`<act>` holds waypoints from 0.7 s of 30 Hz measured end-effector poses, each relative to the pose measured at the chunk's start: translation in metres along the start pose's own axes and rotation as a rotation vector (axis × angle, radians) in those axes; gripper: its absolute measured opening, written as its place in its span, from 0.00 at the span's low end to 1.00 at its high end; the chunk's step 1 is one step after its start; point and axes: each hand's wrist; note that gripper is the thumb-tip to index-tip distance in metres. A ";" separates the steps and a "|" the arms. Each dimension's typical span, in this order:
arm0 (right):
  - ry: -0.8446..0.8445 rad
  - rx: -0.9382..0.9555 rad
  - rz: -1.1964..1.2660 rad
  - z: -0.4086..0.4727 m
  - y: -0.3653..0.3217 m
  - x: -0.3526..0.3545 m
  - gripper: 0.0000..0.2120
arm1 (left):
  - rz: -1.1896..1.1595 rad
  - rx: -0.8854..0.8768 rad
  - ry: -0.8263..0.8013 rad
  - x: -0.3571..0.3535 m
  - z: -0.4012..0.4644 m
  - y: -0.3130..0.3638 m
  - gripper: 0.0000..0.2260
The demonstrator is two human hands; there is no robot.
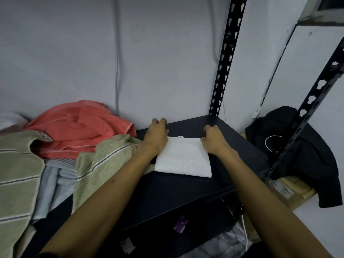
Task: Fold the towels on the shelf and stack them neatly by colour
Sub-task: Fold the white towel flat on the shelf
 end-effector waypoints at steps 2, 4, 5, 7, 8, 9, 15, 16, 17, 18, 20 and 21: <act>0.179 0.114 -0.071 -0.019 -0.011 -0.014 0.12 | -0.091 -0.134 0.113 -0.004 -0.018 0.014 0.12; 0.196 0.189 -0.061 -0.036 -0.016 -0.034 0.15 | -0.093 -0.226 -0.019 -0.019 -0.036 0.019 0.15; 0.133 0.189 -0.058 -0.042 -0.016 -0.045 0.16 | -0.033 -0.231 -0.129 -0.027 -0.043 0.018 0.17; -0.009 0.142 -0.131 -0.047 -0.010 -0.062 0.22 | 0.139 -0.215 -0.280 -0.039 -0.051 0.009 0.23; -0.054 0.116 -0.168 -0.048 -0.005 -0.066 0.25 | 0.191 -0.199 -0.326 -0.040 -0.052 0.005 0.25; -0.088 0.094 -0.196 -0.046 0.000 -0.066 0.27 | 0.222 -0.183 -0.358 -0.039 -0.053 0.002 0.27; -0.199 0.088 -0.320 -0.049 0.023 -0.048 0.27 | 0.227 -0.110 -0.430 -0.028 -0.064 -0.019 0.28; -0.208 0.086 -0.330 -0.051 0.028 -0.045 0.27 | 0.225 -0.096 -0.444 -0.026 -0.065 -0.022 0.28; -0.216 0.082 -0.348 -0.052 0.032 -0.041 0.27 | 0.234 -0.085 -0.459 -0.023 -0.066 -0.025 0.28; -0.218 0.075 -0.373 -0.052 0.033 -0.037 0.27 | 0.258 -0.080 -0.467 -0.020 -0.066 -0.026 0.28; -0.170 0.054 -0.424 -0.047 0.027 -0.032 0.27 | 0.302 -0.083 -0.448 -0.014 -0.063 -0.020 0.28; -0.118 0.054 -0.420 -0.044 0.019 -0.032 0.26 | 0.295 -0.091 -0.419 -0.013 -0.061 -0.014 0.27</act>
Point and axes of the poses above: each hand's wrist, its own z-axis towards the middle knuckle, its own x-axis out of the back of the hand, y = z × x, and after that the axes turned 7 degrees about -y, right-handed
